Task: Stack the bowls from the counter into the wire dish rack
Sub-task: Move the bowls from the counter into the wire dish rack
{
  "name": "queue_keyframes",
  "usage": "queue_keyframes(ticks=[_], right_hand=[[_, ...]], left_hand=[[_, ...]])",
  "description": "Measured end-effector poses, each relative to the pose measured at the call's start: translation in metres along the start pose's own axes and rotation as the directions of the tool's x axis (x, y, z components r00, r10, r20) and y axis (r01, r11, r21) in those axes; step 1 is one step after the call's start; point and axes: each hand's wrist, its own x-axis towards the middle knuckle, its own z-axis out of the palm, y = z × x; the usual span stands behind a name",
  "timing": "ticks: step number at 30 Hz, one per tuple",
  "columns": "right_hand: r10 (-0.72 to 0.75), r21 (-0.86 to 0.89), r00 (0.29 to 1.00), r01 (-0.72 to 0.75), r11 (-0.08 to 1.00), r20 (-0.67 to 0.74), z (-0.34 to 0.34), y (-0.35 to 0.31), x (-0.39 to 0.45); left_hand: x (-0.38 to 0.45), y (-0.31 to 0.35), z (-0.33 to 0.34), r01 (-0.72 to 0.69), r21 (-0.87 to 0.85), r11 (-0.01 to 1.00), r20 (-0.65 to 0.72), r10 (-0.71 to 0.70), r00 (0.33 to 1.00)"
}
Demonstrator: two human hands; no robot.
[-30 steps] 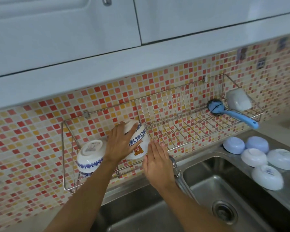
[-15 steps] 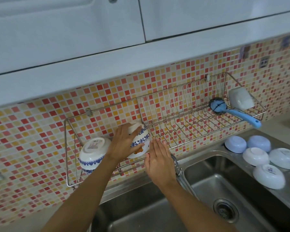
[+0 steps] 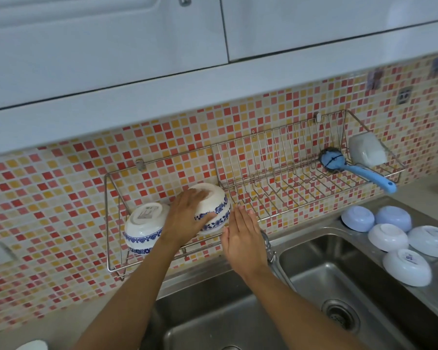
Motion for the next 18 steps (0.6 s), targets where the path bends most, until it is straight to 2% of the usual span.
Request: queue_keyframes(ticks=[2, 6, 10, 14, 18], right_hand=[[-0.003, 0.001, 1.000, 0.004, 1.000, -0.011, 0.000, 0.000, 0.000], [-0.015, 0.012, 0.999, 0.015, 1.000, -0.039, 0.003, 0.001, 0.000], [-0.029, 0.031, 0.998, 0.031, 0.999, -0.061, 0.003, 0.002, 0.001], [-0.031, 0.053, 0.998, 0.034, 0.998, -0.063, 0.002, 0.000, 0.003], [-0.003, 0.059, 0.997, -0.001, 0.998, 0.077, -0.002, -0.012, 0.015]], left_hand=[[-0.002, -0.003, 0.001, 0.052, -0.038, 0.998, 0.013, -0.051, 0.999], [-0.003, 0.000, -0.003, 0.056, -0.072, 0.996, 0.034, -0.054, 0.998], [-0.008, 0.000, -0.015, 0.147, -0.151, 0.978, 0.128, -0.128, 0.983], [-0.032, -0.020, -0.027, 0.145, 0.004, 0.989, 0.002, -0.145, 0.989], [-0.065, -0.050, -0.033, 0.256, -0.041, 0.966, -0.021, -0.257, 0.966]])
